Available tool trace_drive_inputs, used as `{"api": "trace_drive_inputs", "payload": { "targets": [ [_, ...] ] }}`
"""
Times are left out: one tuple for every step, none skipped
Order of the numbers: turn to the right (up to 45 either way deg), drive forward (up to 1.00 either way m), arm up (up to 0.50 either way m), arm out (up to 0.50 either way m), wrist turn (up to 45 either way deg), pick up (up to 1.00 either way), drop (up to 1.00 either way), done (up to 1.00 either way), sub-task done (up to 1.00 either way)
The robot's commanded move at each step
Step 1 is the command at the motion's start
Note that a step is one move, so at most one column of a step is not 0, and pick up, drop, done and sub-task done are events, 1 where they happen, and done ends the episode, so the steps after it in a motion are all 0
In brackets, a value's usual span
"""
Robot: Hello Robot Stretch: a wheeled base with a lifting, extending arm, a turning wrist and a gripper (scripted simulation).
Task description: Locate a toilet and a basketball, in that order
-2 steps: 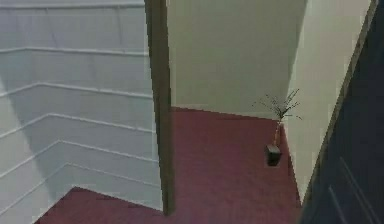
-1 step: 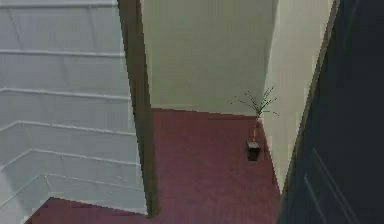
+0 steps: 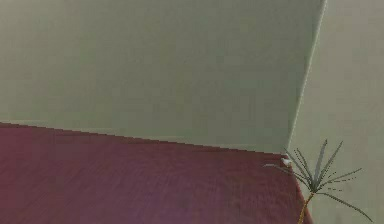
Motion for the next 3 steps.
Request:
{"api": "trace_drive_inputs", "payload": {
  "targets": [
    [3.0, 0.00, 0.00, 0.00, 0.0, 0.00, 0.00, 0.00, 0.00],
    [0.0, 0.25, 0.00, 0.00, 0.0, 0.00, 0.00, 0.00, 0.00],
    [-45.0, 0.00, 0.00, 0.00, 0.0, 0.00, 0.00, 0.00, 0.00]
  ]
}}
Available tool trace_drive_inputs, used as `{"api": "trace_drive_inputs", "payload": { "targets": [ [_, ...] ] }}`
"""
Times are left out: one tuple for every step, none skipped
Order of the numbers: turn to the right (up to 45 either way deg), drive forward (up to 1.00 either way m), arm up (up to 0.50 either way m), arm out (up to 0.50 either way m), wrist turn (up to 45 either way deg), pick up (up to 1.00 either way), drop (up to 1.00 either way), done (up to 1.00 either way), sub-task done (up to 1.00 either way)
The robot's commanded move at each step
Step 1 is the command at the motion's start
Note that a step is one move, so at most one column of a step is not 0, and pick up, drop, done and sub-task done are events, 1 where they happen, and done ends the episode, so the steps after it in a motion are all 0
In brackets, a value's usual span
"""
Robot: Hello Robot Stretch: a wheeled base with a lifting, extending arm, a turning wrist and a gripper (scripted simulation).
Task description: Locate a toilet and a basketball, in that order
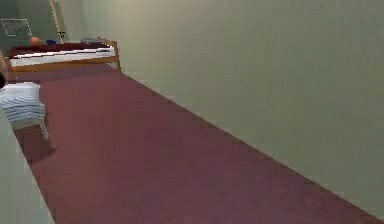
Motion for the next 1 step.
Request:
{"api": "trace_drive_inputs", "payload": {
  "targets": [
    [-33.0, 0.00, 0.00, 0.00, 0.0, 0.00, 0.00, 0.00, 0.00]
  ]
}}
